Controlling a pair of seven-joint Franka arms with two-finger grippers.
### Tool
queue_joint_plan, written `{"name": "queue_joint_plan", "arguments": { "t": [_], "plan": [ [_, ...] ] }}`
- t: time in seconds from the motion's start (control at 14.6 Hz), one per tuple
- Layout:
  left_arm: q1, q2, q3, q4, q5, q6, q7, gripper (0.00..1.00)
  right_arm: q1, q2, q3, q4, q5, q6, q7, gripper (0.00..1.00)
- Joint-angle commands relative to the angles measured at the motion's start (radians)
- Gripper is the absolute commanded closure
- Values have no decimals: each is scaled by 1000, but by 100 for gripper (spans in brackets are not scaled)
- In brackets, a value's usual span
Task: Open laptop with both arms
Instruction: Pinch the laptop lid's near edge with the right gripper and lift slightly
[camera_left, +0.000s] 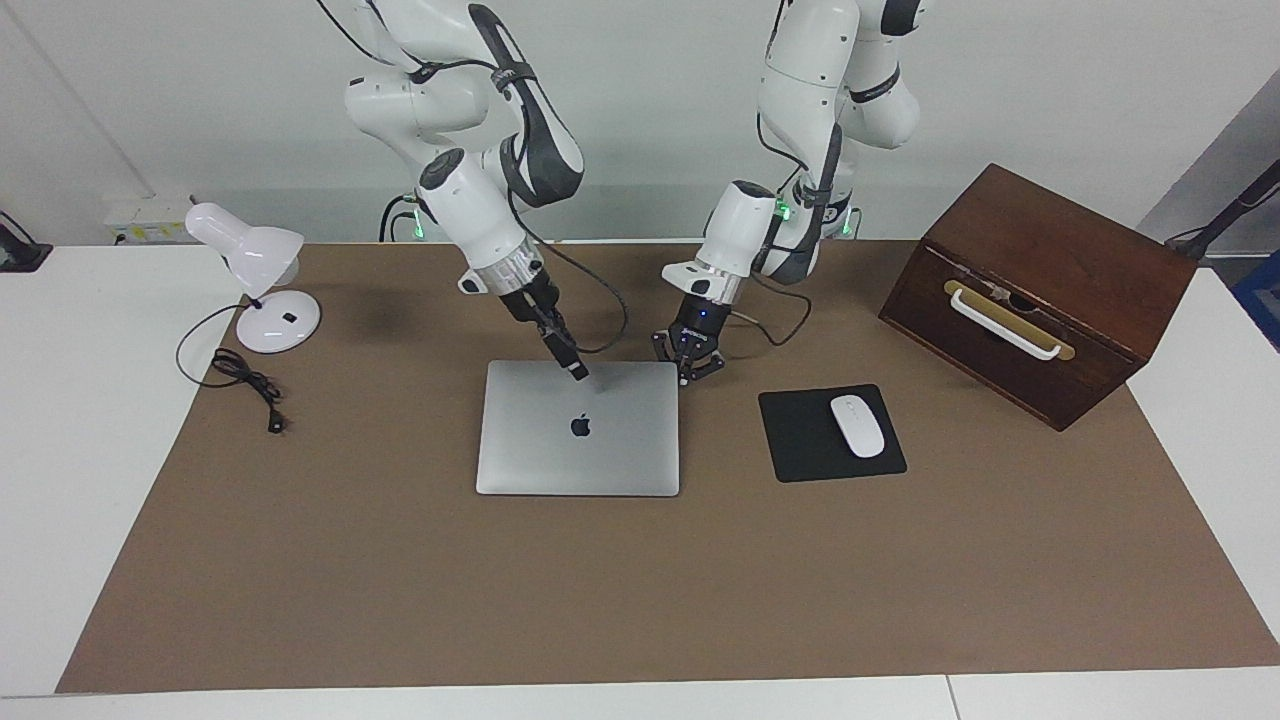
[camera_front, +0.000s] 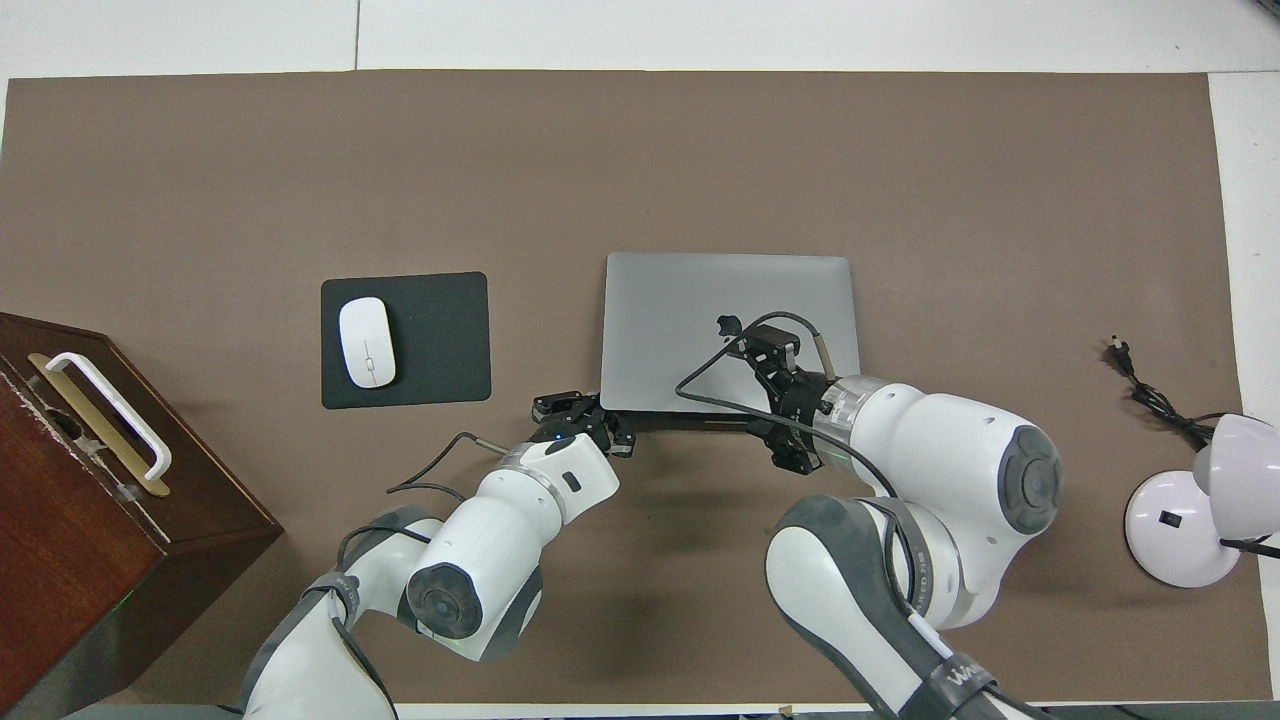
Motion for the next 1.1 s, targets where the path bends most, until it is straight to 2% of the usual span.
{"name": "queue_joint_plan", "arguments": {
  "t": [0.0,0.69,1.03],
  "plan": [
    [3,46,-1,20,-1,19,26,100,-5,8,17,-12,22,16,-9,0],
    [4,46,-1,19,-1,19,49,100,-4,62,35,-17,22,62,-20,0],
    [6,48,-1,19,-1,19,62,100,-7,80,40,-12,22,97,-102,0]
  ]
}}
